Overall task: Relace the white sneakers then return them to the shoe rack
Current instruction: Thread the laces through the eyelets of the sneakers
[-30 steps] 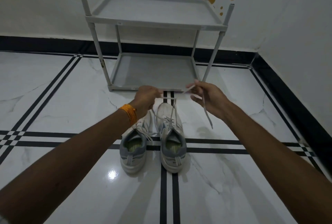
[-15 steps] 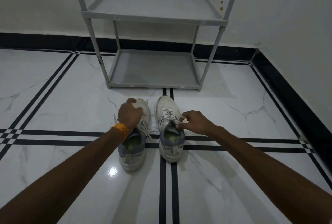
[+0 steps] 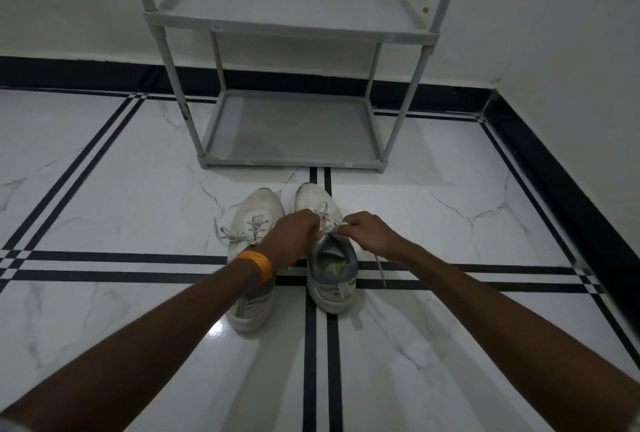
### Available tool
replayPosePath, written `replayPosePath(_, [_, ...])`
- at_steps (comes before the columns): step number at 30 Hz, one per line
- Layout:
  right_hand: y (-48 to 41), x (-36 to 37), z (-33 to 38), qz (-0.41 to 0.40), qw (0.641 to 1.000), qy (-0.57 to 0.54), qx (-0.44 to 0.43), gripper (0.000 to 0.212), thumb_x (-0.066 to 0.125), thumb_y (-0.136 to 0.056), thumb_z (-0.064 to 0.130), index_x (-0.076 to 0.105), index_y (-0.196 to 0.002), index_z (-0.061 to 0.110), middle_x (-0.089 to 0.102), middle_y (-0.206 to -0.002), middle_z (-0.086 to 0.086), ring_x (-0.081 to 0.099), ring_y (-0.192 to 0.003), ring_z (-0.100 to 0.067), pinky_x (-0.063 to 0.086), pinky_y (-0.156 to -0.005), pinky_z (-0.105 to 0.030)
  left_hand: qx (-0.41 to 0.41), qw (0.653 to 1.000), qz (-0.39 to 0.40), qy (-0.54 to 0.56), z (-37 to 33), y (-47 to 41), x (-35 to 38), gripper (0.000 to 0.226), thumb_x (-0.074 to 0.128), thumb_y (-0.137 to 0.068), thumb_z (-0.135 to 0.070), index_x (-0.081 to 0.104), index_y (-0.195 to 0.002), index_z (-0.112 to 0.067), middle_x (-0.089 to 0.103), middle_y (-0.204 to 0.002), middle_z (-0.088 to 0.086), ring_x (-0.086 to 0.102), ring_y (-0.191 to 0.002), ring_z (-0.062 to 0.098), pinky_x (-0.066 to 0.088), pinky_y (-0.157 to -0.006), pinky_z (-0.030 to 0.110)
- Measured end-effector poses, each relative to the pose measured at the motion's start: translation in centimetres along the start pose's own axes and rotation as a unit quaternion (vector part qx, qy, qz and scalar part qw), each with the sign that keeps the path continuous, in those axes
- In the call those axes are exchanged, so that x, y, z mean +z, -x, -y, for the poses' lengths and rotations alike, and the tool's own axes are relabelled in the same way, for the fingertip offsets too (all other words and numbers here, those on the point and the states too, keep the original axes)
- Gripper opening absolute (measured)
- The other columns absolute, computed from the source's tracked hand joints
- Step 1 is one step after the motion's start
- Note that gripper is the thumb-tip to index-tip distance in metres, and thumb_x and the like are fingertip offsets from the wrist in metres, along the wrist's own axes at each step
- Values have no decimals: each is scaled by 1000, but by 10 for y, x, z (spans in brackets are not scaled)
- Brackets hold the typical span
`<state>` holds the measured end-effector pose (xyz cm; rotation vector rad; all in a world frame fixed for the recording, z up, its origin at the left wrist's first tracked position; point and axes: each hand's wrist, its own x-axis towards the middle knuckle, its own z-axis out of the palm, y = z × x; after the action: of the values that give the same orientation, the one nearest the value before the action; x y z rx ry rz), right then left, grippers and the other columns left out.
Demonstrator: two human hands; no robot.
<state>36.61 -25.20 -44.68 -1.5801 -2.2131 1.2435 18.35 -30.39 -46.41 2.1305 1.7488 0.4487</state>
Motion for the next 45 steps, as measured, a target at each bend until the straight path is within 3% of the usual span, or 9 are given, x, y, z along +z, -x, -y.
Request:
replayPosePath(9, [-4,17,-19,-57,978,-183,77,45,72,-79,13,51,-40,20,42,-41,5,37,-45,-15,31,-47,-26,40,980,74,-181,13,6,2,50,56,-85,-5,42,-133,-8,60,-112,17,60,-100,37,45,-78,39])
replayPosePath(19, [9,14,-24,-5,944,-287,162,22,78,-79,23,66,-68,9,56,-61,-5,48,-54,-15,42,-54,-27,31,985,84,-150,17,15,3,46,53,-86,-3,45,-131,-7,62,-110,19,60,-100,37,45,-82,41])
replayPosePath(23, [12,-40,-49,7,897,-353,267,39,68,-87,39,71,-99,2,69,-99,-18,64,-89,-27,53,-85,-36,42,985,82,-145,18,17,3,41,55,-84,-2,48,-124,-8,62,-107,18,61,-97,37,45,-78,39])
replayPosePath(27, [6,-54,-57,-153,956,-67,240,32,64,-88,31,69,-85,-1,70,-86,-14,65,-76,-28,57,-70,-36,40,986,75,-145,17,16,4,39,54,-84,-2,48,-122,-9,62,-106,17,60,-97,36,44,-76,37])
replayPosePath(31, [5,-34,-26,-172,953,207,139,27,73,-76,21,54,-63,7,60,-64,-6,61,-62,-24,43,-51,-23,41,985,77,-150,16,16,3,40,55,-83,-1,49,-121,-8,62,-106,18,60,-98,37,44,-76,38])
replayPosePath(33, [2,-19,-13,-159,956,239,59,12,72,-72,13,63,-73,4,69,-77,-10,65,-72,-26,44,-58,-25,39,985,75,-149,15,16,2,42,56,-83,-2,48,-125,-8,62,-108,18,60,-100,37,44,-79,39])
replayPosePath(36, [0,-3,1,-41,981,177,-70,26,70,-80,10,73,-106,7,72,-109,-6,67,-93,-24,47,-79,-26,39,985,77,-149,14,16,1,44,56,-84,-3,48,-126,-7,63,-109,18,60,-101,37,44,-79,40])
replayPosePath(41, [-3,-7,4,16,953,264,-150,10,66,-85,11,75,-89,9,76,-92,-7,67,-87,-24,51,-79,-33,42,986,58,-150,17,17,-2,36,55,-80,2,52,-114,-6,65,-100,19,61,-92,36,38,-68,34])
replayPosePath(45, [5,1,0,22,922,359,-141,21,52,-94,19,65,-96,2,68,-97,-16,62,-88,-31,43,-73,-35,42,985,55,-159,16,16,-5,23,55,-79,3,55,-101,-5,66,-94,20,62,-87,36,35,-66,32])
